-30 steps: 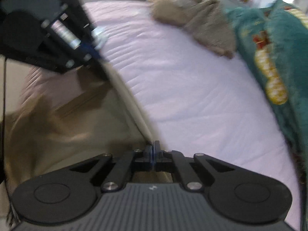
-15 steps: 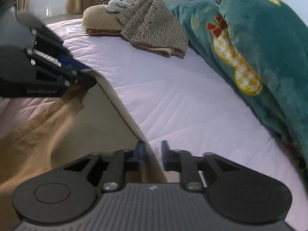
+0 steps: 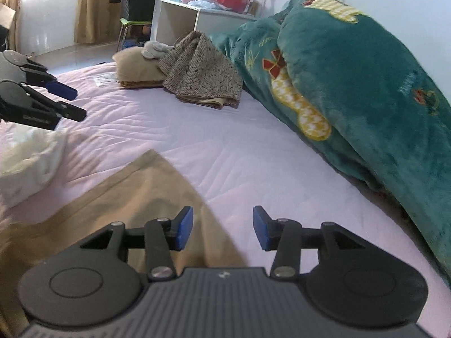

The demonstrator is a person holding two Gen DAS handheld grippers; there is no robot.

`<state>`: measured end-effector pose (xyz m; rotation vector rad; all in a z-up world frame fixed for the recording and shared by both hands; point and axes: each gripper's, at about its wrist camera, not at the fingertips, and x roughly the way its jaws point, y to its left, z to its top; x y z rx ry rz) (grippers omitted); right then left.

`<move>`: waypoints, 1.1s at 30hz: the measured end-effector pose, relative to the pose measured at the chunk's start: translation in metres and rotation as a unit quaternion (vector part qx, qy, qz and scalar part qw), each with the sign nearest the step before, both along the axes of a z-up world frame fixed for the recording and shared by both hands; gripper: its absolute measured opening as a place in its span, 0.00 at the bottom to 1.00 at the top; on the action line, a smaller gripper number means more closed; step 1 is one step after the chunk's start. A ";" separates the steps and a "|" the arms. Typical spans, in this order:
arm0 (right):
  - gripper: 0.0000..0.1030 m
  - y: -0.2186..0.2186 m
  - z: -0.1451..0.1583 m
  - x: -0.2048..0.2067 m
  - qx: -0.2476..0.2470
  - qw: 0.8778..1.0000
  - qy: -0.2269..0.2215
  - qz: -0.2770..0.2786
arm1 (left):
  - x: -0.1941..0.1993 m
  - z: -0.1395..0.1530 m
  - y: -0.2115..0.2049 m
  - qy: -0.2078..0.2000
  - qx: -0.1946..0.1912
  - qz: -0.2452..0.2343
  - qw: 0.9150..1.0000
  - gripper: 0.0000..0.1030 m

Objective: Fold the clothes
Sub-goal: 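Lift the shirt with both tools and lay it flat on the bed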

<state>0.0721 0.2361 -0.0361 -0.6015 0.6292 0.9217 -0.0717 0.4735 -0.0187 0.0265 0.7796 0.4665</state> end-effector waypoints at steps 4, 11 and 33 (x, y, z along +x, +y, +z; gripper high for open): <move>0.62 -0.063 0.014 -0.053 0.013 0.998 0.033 -0.047 | -0.074 0.008 -0.044 -0.010 -0.028 -0.020 0.999 0.57; 0.83 -0.191 0.006 -0.155 0.031 0.987 0.050 -0.149 | -0.183 -0.034 -0.117 0.025 -0.047 -0.070 0.996 0.57; 0.90 -0.370 -0.147 -0.210 0.114 0.905 0.174 -0.371 | -0.146 -0.142 -0.346 0.053 -0.092 -0.273 0.956 0.59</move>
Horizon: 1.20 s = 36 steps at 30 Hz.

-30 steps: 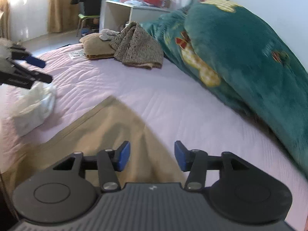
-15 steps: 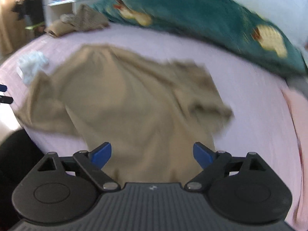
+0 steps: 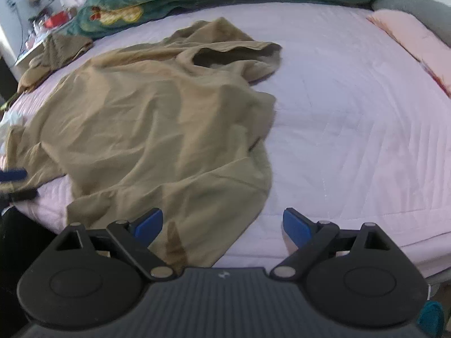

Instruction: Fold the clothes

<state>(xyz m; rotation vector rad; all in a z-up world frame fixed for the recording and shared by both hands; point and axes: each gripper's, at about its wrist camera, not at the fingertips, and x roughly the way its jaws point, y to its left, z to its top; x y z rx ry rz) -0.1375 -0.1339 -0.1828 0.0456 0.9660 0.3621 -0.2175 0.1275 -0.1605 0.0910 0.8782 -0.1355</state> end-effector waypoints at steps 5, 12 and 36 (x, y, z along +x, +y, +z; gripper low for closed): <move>0.92 -0.010 -0.016 0.017 0.045 0.999 0.021 0.013 | 0.003 -0.030 -0.025 0.038 0.007 -0.048 0.998 0.67; 0.13 -0.006 -0.012 0.019 0.045 0.995 -0.010 0.088 | -0.002 -0.039 -0.054 0.030 0.015 -0.106 0.994 0.10; 0.50 -0.061 0.063 0.021 -0.004 0.999 -0.037 0.034 | -0.042 -0.005 -0.051 0.056 -0.019 -0.146 0.988 0.23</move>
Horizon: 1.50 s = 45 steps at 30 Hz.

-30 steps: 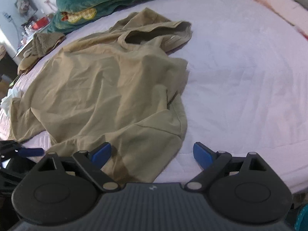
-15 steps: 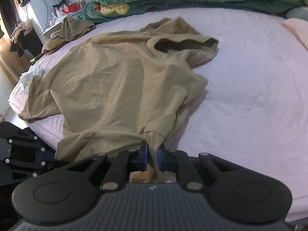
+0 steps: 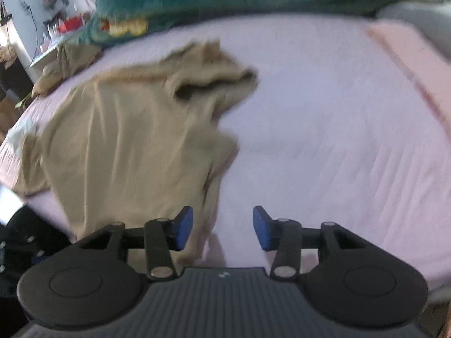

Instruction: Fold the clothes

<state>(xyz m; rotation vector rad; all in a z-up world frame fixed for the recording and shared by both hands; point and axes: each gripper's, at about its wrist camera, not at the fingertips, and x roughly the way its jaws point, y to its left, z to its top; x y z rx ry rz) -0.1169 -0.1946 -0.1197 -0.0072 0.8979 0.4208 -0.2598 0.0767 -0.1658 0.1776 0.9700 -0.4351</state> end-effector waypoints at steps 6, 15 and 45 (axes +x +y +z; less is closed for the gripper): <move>0.68 0.029 0.037 0.055 -0.021 0.998 -0.047 0.027 | 0.040 0.044 0.025 -0.073 -0.023 0.088 0.993 0.44; 0.79 0.073 0.064 0.141 -0.053 0.992 -0.066 0.089 | 0.147 0.082 0.060 -0.107 -0.001 0.138 0.985 0.45; 0.84 0.137 -0.043 0.312 -0.059 0.982 0.039 0.173 | 0.517 0.010 0.052 -0.079 0.129 -0.007 0.988 0.01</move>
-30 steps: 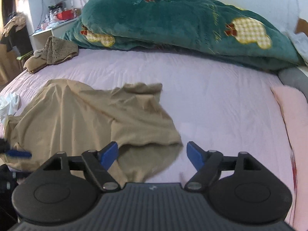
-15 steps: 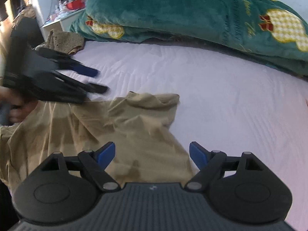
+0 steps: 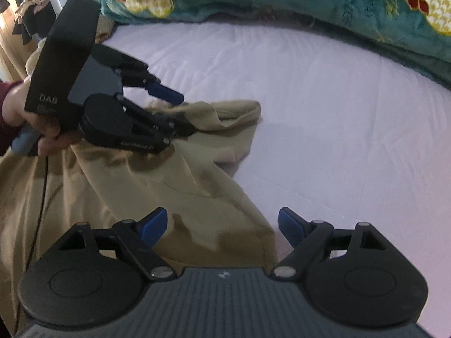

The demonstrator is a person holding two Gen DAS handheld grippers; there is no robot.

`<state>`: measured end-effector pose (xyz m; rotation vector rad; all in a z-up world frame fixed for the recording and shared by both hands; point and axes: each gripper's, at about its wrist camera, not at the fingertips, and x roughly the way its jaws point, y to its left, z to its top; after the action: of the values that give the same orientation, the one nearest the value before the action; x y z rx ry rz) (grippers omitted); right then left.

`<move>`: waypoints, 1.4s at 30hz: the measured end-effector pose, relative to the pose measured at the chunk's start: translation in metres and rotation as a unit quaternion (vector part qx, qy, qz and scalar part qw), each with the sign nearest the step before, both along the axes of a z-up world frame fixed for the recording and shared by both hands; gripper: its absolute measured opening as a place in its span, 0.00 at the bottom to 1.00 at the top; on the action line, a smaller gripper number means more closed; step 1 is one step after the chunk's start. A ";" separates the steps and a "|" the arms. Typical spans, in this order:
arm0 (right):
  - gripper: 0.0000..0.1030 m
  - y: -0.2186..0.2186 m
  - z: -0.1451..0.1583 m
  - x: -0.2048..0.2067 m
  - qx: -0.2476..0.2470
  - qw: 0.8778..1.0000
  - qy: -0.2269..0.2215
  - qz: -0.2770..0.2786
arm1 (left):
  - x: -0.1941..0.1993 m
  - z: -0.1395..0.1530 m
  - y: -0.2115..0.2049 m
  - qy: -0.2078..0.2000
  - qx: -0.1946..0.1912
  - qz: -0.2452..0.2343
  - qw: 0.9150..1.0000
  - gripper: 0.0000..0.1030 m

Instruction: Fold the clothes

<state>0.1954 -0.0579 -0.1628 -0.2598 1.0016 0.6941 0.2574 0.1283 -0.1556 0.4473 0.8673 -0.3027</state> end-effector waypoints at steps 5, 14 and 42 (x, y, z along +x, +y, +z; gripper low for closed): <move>0.84 -0.004 -0.013 0.006 -0.007 1.000 0.008 0.001 | 0.007 0.008 0.006 -0.046 -0.016 0.025 0.998 0.02; 0.84 -0.015 -0.011 0.004 -0.001 0.999 -0.022 -0.024 | 0.047 0.017 0.028 -0.114 -0.011 0.100 0.988 0.04; 0.85 -0.078 0.051 -0.095 0.015 0.999 0.007 -0.042 | -0.356 0.051 -0.084 0.046 -0.091 -0.003 0.995 0.59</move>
<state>0.0999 -0.1357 -0.1120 -0.1854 1.0083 0.6350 -0.0982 0.0439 -0.1041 0.2678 0.9186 -0.4074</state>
